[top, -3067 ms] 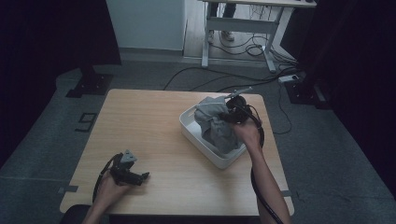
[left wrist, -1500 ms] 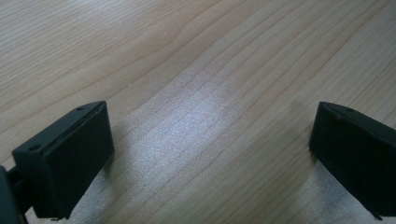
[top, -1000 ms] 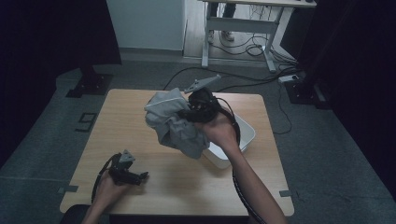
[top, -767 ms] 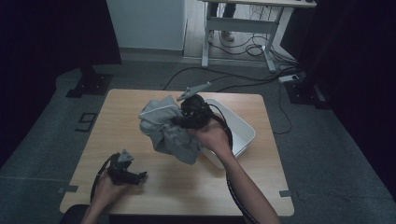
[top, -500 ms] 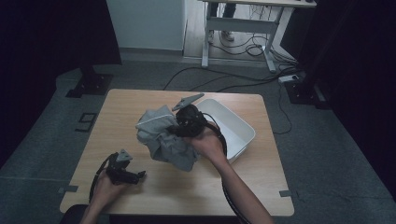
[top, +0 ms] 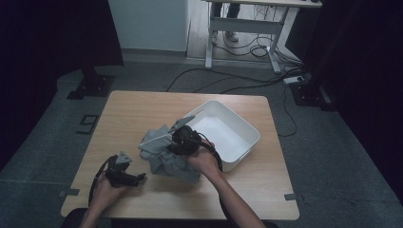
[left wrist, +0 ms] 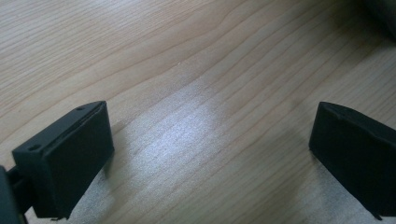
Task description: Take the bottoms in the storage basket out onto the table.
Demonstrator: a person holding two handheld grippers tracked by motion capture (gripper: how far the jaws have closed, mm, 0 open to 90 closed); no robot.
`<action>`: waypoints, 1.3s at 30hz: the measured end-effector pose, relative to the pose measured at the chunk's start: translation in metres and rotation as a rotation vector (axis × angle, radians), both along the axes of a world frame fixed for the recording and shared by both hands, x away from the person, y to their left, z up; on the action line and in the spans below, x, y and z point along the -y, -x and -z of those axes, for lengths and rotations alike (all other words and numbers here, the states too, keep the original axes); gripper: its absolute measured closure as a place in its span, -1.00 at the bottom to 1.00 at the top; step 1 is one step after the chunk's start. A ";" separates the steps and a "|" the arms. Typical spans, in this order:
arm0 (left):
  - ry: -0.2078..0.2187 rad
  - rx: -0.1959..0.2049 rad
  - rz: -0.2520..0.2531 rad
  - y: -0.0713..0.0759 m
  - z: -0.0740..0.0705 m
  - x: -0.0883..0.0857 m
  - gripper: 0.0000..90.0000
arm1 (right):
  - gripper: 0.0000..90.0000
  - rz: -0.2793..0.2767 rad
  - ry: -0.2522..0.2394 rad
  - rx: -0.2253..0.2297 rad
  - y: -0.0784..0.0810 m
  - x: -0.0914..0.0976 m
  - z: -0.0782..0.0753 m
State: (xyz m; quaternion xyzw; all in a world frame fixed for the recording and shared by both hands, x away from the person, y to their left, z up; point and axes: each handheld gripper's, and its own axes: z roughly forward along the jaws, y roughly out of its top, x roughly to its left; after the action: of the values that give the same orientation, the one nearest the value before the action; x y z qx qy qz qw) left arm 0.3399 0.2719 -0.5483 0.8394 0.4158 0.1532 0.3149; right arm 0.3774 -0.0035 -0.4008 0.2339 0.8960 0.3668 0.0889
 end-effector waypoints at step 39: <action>0.001 0.001 -0.009 0.000 0.000 -0.006 -1.00 | -0.72 0.022 0.010 -0.024 -0.004 -0.009 0.044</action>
State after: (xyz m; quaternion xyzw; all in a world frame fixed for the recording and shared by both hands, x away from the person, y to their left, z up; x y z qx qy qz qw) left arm 0.3401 0.2778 -0.5483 0.8373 0.4196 0.1547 0.3146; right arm 0.3816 0.0059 -0.4444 0.2476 0.8963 0.3583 0.0834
